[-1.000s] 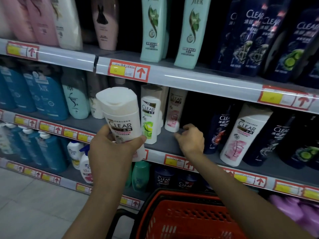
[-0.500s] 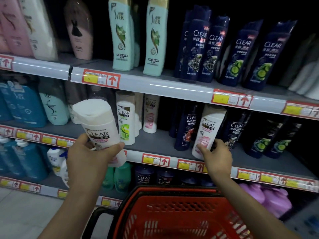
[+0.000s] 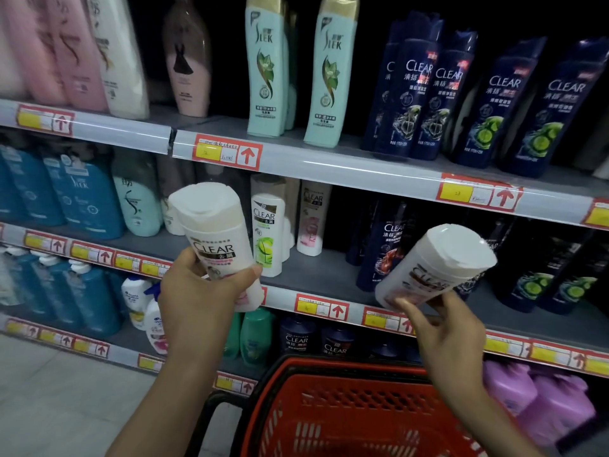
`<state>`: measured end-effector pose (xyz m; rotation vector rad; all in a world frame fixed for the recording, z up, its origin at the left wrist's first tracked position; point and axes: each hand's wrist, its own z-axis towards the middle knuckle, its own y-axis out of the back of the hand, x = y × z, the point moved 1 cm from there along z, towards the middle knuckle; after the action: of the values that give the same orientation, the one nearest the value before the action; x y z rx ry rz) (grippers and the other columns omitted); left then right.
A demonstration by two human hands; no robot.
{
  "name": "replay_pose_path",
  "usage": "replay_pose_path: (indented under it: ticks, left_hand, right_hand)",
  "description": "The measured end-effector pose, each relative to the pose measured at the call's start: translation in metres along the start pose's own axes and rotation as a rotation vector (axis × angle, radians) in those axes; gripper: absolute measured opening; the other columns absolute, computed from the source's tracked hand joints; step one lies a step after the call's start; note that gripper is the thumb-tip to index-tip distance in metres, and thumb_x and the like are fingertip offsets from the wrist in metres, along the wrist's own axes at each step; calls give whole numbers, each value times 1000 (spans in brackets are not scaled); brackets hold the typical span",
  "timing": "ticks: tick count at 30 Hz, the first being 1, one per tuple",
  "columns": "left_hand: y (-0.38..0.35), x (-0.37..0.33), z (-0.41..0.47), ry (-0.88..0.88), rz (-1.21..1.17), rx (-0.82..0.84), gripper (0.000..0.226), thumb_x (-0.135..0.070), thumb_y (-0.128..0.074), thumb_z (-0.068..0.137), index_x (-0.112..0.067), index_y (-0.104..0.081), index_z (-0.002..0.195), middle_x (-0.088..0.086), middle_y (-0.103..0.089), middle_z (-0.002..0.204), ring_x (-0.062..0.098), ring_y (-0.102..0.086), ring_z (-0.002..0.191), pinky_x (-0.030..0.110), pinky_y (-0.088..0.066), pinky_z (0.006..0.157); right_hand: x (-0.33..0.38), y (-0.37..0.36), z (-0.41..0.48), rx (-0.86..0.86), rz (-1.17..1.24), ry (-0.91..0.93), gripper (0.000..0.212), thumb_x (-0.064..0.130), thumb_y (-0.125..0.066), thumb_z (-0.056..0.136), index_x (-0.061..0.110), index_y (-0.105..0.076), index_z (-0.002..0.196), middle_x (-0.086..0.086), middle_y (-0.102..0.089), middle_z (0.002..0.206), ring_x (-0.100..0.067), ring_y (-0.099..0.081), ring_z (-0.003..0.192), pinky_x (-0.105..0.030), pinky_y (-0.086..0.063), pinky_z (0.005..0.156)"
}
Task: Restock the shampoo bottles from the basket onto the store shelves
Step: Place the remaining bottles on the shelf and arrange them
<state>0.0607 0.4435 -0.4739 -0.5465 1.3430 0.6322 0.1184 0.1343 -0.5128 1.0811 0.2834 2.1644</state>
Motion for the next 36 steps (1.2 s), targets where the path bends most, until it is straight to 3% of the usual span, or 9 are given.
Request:
replay_pose_path:
  ticks: [5,9,12,16,19,23,28,31,36]
  left_hand:
    - [4,-7,1,12,-1,-23,52,-25,-98,61,-21,-70,105,0,-76,105,33,-70,88,39,-55,66]
    - [7,-6,1,33,20,-20,51,-26,-98,61,-23,-69,103,3,-76,102,46,-70,92,33,-50,58]
    - [11,-5,2,40,43,-29,52,-28,-97,61,-25,-69,104,4,-77,102,51,-69,90,37,-50,58]
    - [18,-8,6,37,70,-48,49,-26,-97,62,-26,-68,101,0,-77,104,33,-71,85,44,-59,70]
    - [22,-9,11,54,81,-68,49,-27,-96,62,-27,-67,101,1,-76,103,33,-72,87,53,-61,77]
    - [24,-9,15,62,31,-73,48,-19,-95,64,-28,-65,101,-7,-70,102,15,-67,89,44,-58,82]
    - [25,-8,17,65,31,-80,51,-20,-95,64,-22,-70,109,-5,-74,107,18,-70,95,43,-58,83]
    - [26,-9,15,60,31,-77,50,-21,-96,64,-24,-69,107,-9,-73,102,6,-68,89,38,-56,78]
    - [30,-11,15,62,66,-87,51,-26,-96,64,-23,-70,107,4,-77,101,33,-72,82,54,-62,72]
  right_hand:
    - [34,-60,15,167,54,81,33,28,-85,82,18,-70,110,13,-72,100,10,-62,84,-2,-45,75]
    - [35,-124,37,273,62,-21,33,33,-81,83,23,-66,111,9,-74,104,-8,-68,92,-35,-59,81]
    - [33,-155,51,289,17,-66,34,33,-80,85,19,-65,112,3,-74,109,-16,-69,96,-41,-58,82]
    - [33,-178,69,275,-37,-121,30,33,-77,89,13,-63,107,-5,-73,106,-26,-67,95,-39,-55,79]
    - [32,-191,82,271,-63,-159,31,35,-76,90,10,-62,103,-10,-71,102,-31,-66,93,-43,-56,78]
    - [31,-198,89,246,-76,-201,35,38,-75,90,9,-63,103,-13,-71,99,-34,-66,92,-45,-56,78]
    - [30,-198,90,253,-80,-212,34,37,-75,90,9,-63,105,-13,-71,101,-33,-67,93,-45,-57,79]
    - [30,-197,93,267,-90,-229,32,36,-75,90,10,-63,106,-12,-71,102,-33,-67,94,-45,-58,80]
    - [32,-195,92,298,-55,-242,28,33,-76,90,13,-63,105,-8,-72,104,-29,-69,96,-46,-59,84]
